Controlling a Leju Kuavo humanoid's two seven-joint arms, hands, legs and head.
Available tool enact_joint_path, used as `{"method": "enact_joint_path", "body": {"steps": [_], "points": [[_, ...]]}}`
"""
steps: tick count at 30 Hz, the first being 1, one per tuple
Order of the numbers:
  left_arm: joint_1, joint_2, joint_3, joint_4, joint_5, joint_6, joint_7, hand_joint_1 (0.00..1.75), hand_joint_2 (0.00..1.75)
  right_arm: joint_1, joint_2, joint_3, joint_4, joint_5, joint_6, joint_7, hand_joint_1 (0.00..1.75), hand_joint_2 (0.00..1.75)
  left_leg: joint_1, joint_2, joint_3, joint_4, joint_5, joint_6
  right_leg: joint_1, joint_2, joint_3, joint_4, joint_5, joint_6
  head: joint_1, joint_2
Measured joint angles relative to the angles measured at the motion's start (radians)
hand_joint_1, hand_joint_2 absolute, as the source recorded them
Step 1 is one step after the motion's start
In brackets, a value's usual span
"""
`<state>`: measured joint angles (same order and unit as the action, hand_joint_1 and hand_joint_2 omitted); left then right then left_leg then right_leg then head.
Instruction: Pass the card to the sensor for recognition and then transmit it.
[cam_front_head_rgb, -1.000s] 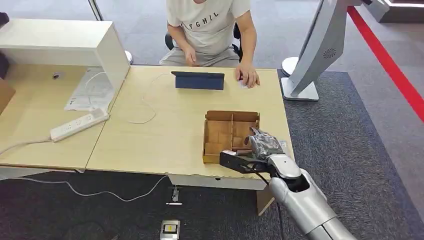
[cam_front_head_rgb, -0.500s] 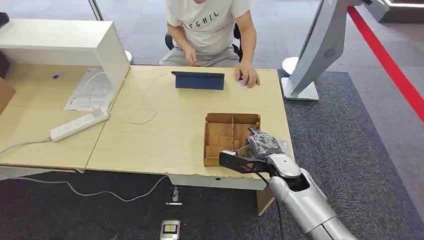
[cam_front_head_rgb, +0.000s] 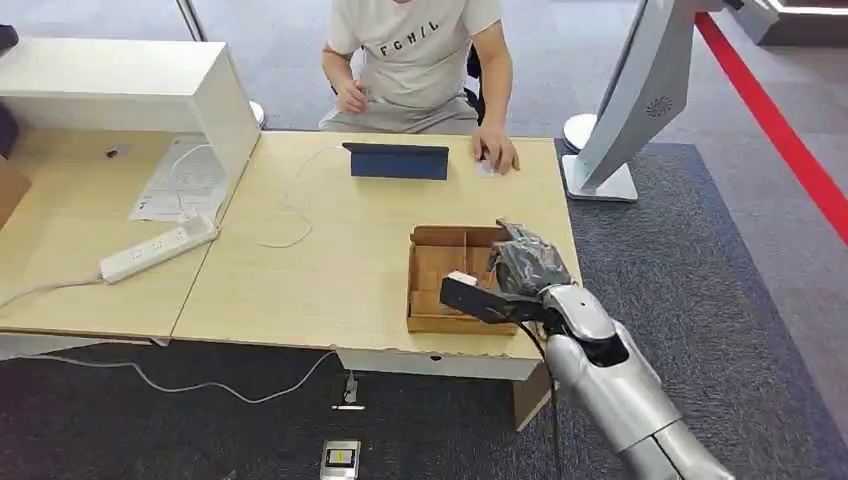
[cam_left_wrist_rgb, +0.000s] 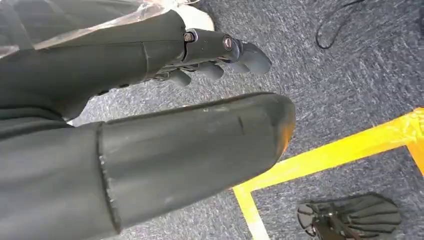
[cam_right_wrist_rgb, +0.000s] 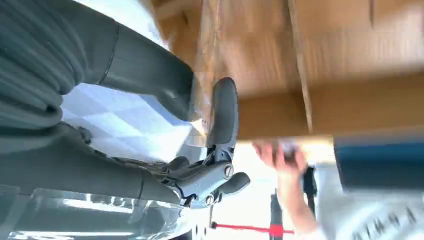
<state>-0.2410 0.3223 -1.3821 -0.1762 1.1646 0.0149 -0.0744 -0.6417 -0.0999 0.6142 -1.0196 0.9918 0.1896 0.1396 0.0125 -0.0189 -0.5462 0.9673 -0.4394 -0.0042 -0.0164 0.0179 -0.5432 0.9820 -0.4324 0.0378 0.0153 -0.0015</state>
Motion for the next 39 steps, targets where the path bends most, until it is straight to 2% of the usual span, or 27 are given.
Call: {"method": "enact_joint_path", "body": {"steps": [7, 15, 19, 23, 30, 39], "points": [[0.003, -0.001, 0.0, 0.0, -0.003, -0.016, -0.003, 0.0, 0.0, -0.041, -0.002, -0.019, -0.055, 0.0, -0.005, -0.027, 1.75, 1.75, 0.0, 0.0, 0.0, 0.0, 0.0, 0.0, 0.0, 0.0, 0.0, 0.0, 0.0, 0.0, 0.0, 0.0], [0.009, -0.001, 0.0, 0.0, -0.01, -0.024, -0.008, 0.0, 0.0, -0.07, 0.018, -0.029, -0.06, -0.011, -0.067, -0.058, 1.75, 1.75, 0.0, 0.0, -0.001, 0.0, 0.0, 0.0, 0.0, 0.0, 0.0, 0.0, 0.0, 0.0, 0.0, 0.0], [0.003, -0.001, 0.0, 0.0, -0.03, -0.03, 0.002, 0.0, 0.0, -0.155, 0.04, -0.032, 0.017, -0.023, -0.143, -0.133, 1.75, 1.75, 0.0, 0.0, -0.001, 0.0, 0.0, 0.0, 0.0, 0.0, 0.0, 0.0, 0.001, 0.0, 0.0, 0.0], [-0.008, -0.001, -0.003, 0.0, -0.051, -0.035, 0.004, 0.0, 0.0, -0.275, 0.073, -0.039, 0.151, -0.021, -0.198, -0.164, 1.75, 1.75, 0.0, 0.0, -0.001, 0.0, 0.001, 0.0, 0.0, 0.0, 0.0, 0.001, 0.001, 0.0, 0.0, 0.0], [-0.026, -0.001, -0.02, 0.0, -0.079, -0.052, 0.018, 0.0, 0.0, -0.42, 0.117, -0.043, 0.342, -0.003, -0.191, -0.119, 1.75, 1.75, 0.0, -0.001, -0.002, 0.0, 0.001, 0.0, 0.0, 0.0, -0.001, 0.0, 0.001, 0.0, 0.0, 0.0], [-0.041, -0.001, -0.032, 0.0, -0.097, -0.063, 0.034, 0.0, 0.0, -0.506, 0.125, -0.045, 0.492, 0.021, -0.14, -0.041, 1.75, 1.75, 0.0, 0.0, -0.002, 0.0, 0.001, 0.0, 0.0, 0.0, -0.002, 0.0, 0.001, 0.0, 0.0, 0.0]]}}
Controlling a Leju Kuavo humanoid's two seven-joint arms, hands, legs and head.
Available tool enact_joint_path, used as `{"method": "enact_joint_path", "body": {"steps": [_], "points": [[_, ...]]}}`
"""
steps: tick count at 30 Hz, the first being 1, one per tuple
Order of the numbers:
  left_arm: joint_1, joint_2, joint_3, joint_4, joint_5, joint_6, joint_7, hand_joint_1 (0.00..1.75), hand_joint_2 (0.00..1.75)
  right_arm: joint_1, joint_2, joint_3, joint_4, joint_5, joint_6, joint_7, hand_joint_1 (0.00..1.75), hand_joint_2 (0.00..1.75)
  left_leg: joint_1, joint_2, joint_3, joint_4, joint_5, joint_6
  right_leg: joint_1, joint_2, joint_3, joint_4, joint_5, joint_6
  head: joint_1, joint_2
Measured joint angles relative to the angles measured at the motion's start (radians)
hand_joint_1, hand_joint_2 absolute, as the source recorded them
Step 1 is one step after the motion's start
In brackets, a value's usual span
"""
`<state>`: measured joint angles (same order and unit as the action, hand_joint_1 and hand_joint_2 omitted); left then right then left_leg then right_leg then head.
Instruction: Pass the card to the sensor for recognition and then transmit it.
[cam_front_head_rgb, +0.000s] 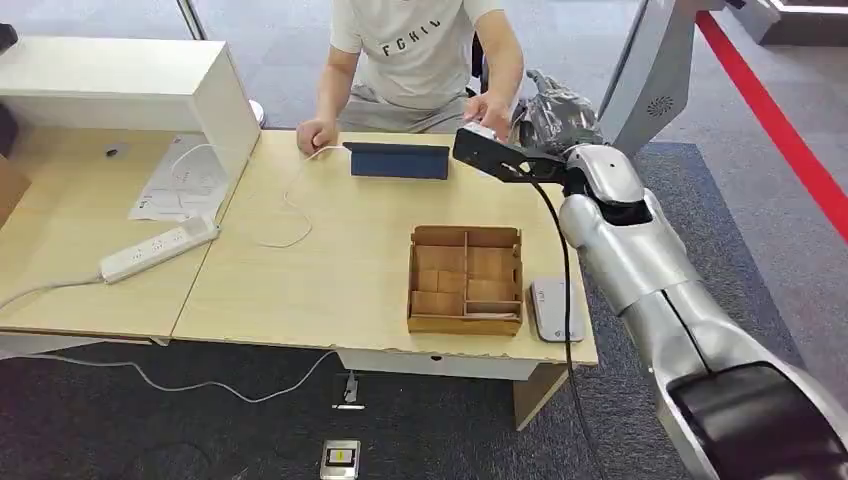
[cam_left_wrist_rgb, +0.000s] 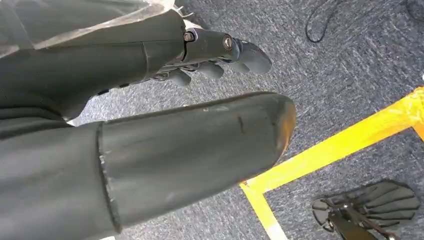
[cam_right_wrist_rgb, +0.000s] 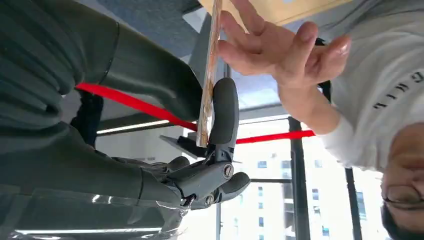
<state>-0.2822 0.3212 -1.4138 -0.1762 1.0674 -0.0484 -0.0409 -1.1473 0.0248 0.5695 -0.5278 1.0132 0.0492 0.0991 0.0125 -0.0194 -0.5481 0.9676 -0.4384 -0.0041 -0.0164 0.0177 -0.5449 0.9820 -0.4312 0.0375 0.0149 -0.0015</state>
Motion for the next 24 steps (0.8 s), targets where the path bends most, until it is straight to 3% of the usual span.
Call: {"method": "enact_joint_path", "body": {"steps": [3, 5, 17, 18, 24], "points": [[0.0, 0.0, -0.001, 0.0, 0.0, 0.0, 0.0, 0.0, 0.0, -0.001, 0.0, 0.0, 0.003, 0.0, 0.0, 0.002, 1.75, 1.75, 0.0, 0.0, 0.0, 0.0, 0.0, 0.0, 0.0, 0.0, 0.0, 0.0, 0.0, 0.0, 0.0, 0.0], [-0.002, 0.0, -0.011, 0.0, 0.0, -0.007, 0.003, 0.0, 0.0, -0.009, -0.009, 0.0, 0.065, 0.011, 0.009, 0.035, 1.75, 1.75, 0.0, 0.0, 0.0, 0.0, 0.0, 0.0, 0.0, 0.0, 0.0, 0.0, 0.0, 0.0, 0.0, 0.0], [0.001, 0.0, -0.018, 0.0, -0.01, -0.022, -0.007, 0.0, 0.0, -0.012, -0.017, -0.001, 0.123, 0.025, 0.015, 0.026, 1.75, 1.75, 0.0, 0.0, 0.0, 0.0, 0.0, 0.0, 0.0, 0.0, 0.0, 0.0, 0.0, 0.0, 0.0, 0.0], [0.001, 0.0, -0.018, 0.0, -0.01, -0.023, -0.008, 0.0, 0.0, -0.013, -0.017, -0.001, 0.126, 0.028, 0.015, 0.023, 0.0, 0.0, 0.0, 0.0, 0.0, 0.0, 0.0, 0.0, 0.0, 0.0, 0.0, 0.0, 0.0, 0.0, 0.0, 0.0], [0.005, 0.0, -0.02, 0.0, -0.007, -0.024, -0.018, 0.0, 0.0, -0.018, -0.009, -0.001, 0.142, 0.044, 0.003, 0.012, 0.0, 0.0, 0.0, 0.0, 0.0, 0.0, 0.0, 0.0, 0.0, 0.0, 0.0, 0.0, 0.0, 0.0, 0.0, 0.0]]}}
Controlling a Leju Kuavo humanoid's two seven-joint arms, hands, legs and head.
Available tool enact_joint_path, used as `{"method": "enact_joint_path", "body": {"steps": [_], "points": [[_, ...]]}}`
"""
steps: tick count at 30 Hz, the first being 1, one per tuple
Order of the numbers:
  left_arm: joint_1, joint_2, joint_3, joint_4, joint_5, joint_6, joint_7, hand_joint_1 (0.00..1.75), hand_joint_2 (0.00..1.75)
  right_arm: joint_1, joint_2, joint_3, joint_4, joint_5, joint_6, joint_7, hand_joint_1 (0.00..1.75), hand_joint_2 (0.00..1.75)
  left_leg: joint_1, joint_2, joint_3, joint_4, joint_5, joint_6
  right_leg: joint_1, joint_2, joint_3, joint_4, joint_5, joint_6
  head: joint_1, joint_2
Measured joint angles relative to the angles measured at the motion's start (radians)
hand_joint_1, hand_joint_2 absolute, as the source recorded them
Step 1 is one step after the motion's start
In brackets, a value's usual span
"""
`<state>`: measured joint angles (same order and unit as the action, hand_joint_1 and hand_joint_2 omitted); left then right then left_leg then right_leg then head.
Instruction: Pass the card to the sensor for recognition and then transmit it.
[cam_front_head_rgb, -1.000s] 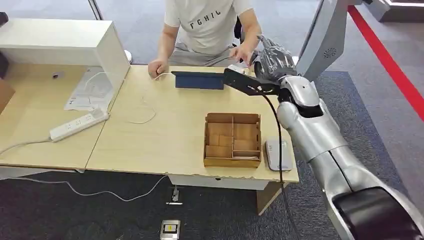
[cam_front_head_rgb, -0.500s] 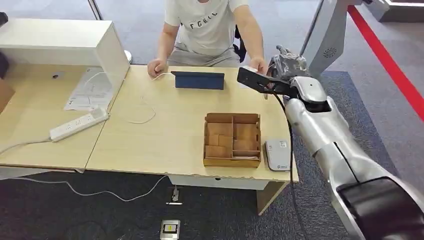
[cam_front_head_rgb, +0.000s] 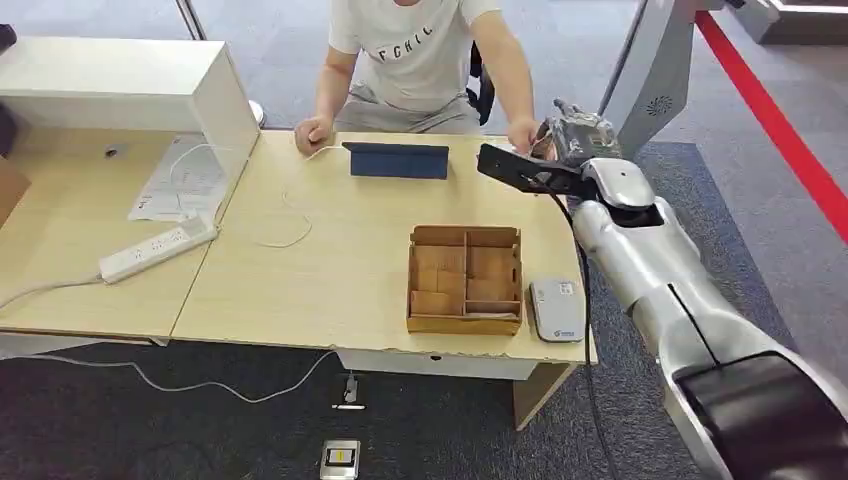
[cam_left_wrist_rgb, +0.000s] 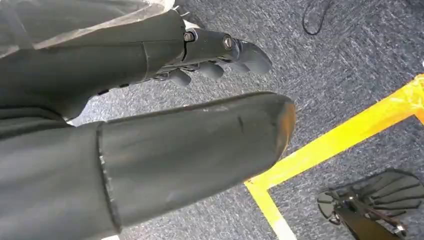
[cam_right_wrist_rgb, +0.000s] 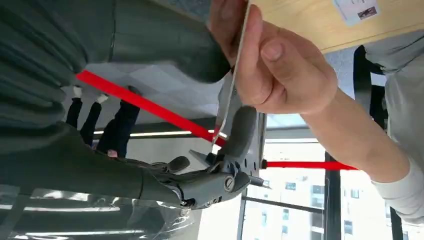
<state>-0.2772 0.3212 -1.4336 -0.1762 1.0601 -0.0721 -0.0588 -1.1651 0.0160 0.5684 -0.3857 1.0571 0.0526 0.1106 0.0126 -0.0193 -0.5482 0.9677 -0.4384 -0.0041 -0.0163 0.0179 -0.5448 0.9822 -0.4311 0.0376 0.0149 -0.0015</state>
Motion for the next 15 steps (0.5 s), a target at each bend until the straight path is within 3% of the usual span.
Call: {"method": "enact_joint_path", "body": {"steps": [9, 12, 15], "points": [[0.022, 0.0, -0.005, 0.0, 0.015, 0.0, -0.01, 0.0, 0.0, -0.003, -0.007, -0.003, 0.018, 0.017, 0.01, -0.023, 0.0, 0.0, 0.0, 0.0, 0.0, 0.0, 0.0, 0.0, 0.0, 0.0, 0.0, 0.0, 0.0, 0.0, 0.0, 0.0], [0.037, 0.0, -0.005, 0.0, 0.027, 0.0, -0.016, 0.0, 0.0, -0.014, -0.037, -0.004, 0.021, 0.029, 0.012, -0.034, 0.0, 0.0, 0.0, 0.0, 0.0, 0.0, 0.0, 0.0, 0.0, 0.0, 0.0, -0.001, 0.0, 0.0, 0.0, 0.0], [0.059, 0.001, -0.005, 0.0, 0.043, 0.002, -0.025, 0.0, 0.0, -0.017, -0.103, -0.013, 0.029, 0.029, 0.013, -0.026, 0.0, 0.0, 0.0, -0.001, 0.001, 0.001, 0.0, 0.001, 0.0, -0.001, 0.001, -0.002, 0.0, 0.0, 0.0, 0.0]]}}
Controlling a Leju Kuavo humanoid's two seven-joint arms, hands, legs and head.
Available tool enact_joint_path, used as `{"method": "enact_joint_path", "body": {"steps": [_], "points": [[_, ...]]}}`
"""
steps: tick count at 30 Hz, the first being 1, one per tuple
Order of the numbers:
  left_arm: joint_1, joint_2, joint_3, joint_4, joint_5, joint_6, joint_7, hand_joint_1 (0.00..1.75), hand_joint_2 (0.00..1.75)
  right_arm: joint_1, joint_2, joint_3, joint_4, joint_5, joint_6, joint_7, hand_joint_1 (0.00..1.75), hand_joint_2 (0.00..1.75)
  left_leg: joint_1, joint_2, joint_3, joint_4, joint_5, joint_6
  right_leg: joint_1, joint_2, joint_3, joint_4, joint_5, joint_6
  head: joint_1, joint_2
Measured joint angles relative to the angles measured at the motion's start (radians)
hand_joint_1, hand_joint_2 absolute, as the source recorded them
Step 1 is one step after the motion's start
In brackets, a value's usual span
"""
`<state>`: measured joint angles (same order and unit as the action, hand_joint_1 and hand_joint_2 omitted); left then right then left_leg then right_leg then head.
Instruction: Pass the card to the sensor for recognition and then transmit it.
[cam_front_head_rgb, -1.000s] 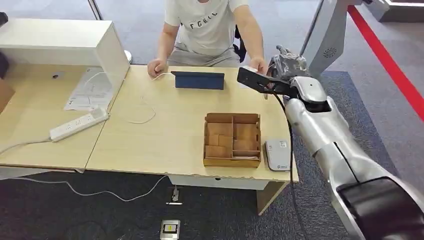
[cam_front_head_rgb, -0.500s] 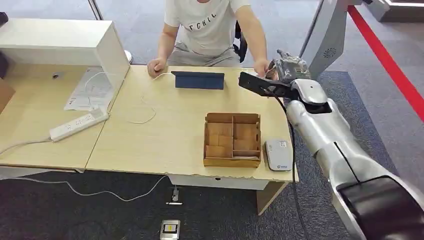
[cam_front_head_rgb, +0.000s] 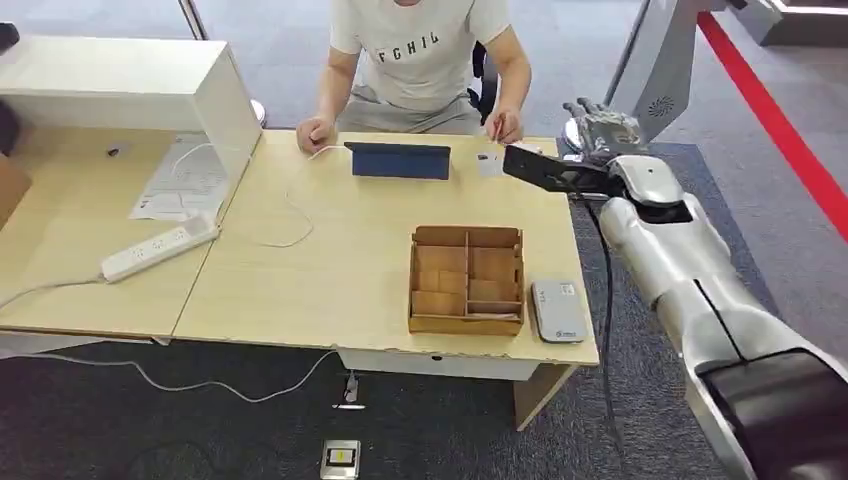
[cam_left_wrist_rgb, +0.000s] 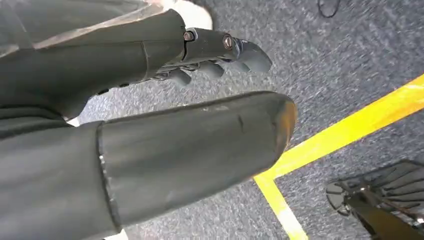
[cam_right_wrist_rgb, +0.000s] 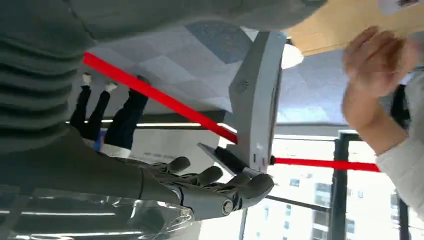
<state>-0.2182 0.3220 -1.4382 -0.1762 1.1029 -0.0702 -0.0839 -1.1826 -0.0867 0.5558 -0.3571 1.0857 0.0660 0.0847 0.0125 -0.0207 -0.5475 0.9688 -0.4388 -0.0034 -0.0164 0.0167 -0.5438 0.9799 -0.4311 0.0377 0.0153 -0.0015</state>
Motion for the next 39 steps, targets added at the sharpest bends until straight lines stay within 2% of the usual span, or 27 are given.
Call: {"method": "enact_joint_path", "body": {"steps": [3, 4, 7, 11, 15, 18, 22, 26, 29, 39], "points": [[0.022, 0.002, 0.0, 0.0, 0.007, 0.001, -0.001, 0.0, 0.0, 0.02, -0.087, -0.015, 0.01, 0.001, -0.002, 0.009, 0.0, 0.0, 0.0, 0.0, 0.006, 0.003, 0.0, 0.0, 0.0, 0.0, 0.0, -0.002, 0.001, 0.002, -0.002, 0.0], [0.026, 0.003, 0.0, 0.0, 0.009, 0.001, 0.003, 0.0, 0.0, 0.032, -0.139, -0.021, 0.016, 0.001, -0.003, 0.013, 0.0, 0.0, 0.0, -0.002, 0.005, 0.003, 0.0, 0.001, 0.0, -0.002, 0.002, -0.001, 0.001, 0.002, 0.001, 0.0], [0.034, 0.005, 0.0, 0.0, 0.026, 0.001, 0.031, 0.0, 0.0, 0.087, -0.249, -0.043, 0.031, -0.014, 0.004, 0.056, 0.0, 0.0, 0.0, -0.002, 0.006, 0.003, -0.001, 0.002, 0.0, -0.002, 0.002, -0.003, 0.002, 0.003, 0.0, 0.0], [0.044, 0.008, 0.0, 0.0, 0.048, 0.003, 0.061, 0.0, 0.0, 0.221, -0.403, -0.086, 0.051, -0.066, 0.007, 0.1, 0.0, 0.0, 0.0, -0.004, 0.009, 0.004, -0.003, 0.005, 0.0, -0.004, 0.005, -0.005, 0.0, 0.005, -0.002, 0.0], [0.044, 0.011, 0.005, 0.0, 0.074, 0.01, 0.086, 0.0, 0.0, 0.41, -0.538, -0.164, 0.063, -0.18, -0.013, 0.076, 0.0, 0.0, 0.001, -0.006, 0.009, 0.004, -0.007, 0.008, 0.001, -0.005, 0.011, -0.006, -0.002, 0.007, -0.002, 0.0], [0.047, 0.013, 0.015, 0.0, 0.1, 0.021, 0.105, 0.0, 0.0, 0.577, -0.596, -0.237, 0.073, -0.285, -0.036, 0.028, 0.0, 0.0, 0.0, -0.009, 0.007, 0.003, -0.007, 0.008, 0.001, -0.008, 0.011, -0.005, -0.005, 0.007, -0.001, 0.0], [0.04, 0.014, 0.024, 0.0, 0.126, 0.042, 0.115, 0.0, 0.0, 0.715, -0.611, -0.331, 0.084, -0.355, -0.069, -0.019, 0.0, 0.0, 0.0, -0.004, 0.009, 0.002, -0.009, 0.006, 0.0, -0.004, 0.009, -0.005, -0.005, 0.007, -0.002, 0.0], [0.04, 0.009, 0.04, -0.001, 0.142, 0.062, 0.118, 0.0, 0.0, 0.833, -0.592, -0.394, 0.092, -0.386, -0.107, -0.06, 0.0, 0.0, 0.001, -0.005, 0.009, 0.002, -0.009, 0.006, 0.001, -0.005, 0.01, -0.005, -0.006, 0.007, -0.001, 0.0], [0.037, 0.004, 0.048, -0.002, 0.147, 0.075, 0.119, 0.0, 0.0, 0.898, -0.552, -0.446, 0.102, -0.426, -0.144, -0.089, 0.0, 0.0, 0.001, -0.004, 0.01, 0.002, -0.009, 0.006, 0.001, -0.005, 0.01, -0.005, -0.006, 0.007, -0.001, 0.0], [0.036, -0.006, 0.076, -0.002, 0.166, 0.087, 0.146, 0.0, 0.0, 1.027, -0.407, -0.564, 0.132, -0.498, -0.114, -0.126, 0.0, 0.0, 0.001, -0.002, 0.011, 0.001, -0.009, 0.006, 0.0, -0.004, 0.01, -0.005, -0.006, 0.007, -0.001, 0.0]]}}
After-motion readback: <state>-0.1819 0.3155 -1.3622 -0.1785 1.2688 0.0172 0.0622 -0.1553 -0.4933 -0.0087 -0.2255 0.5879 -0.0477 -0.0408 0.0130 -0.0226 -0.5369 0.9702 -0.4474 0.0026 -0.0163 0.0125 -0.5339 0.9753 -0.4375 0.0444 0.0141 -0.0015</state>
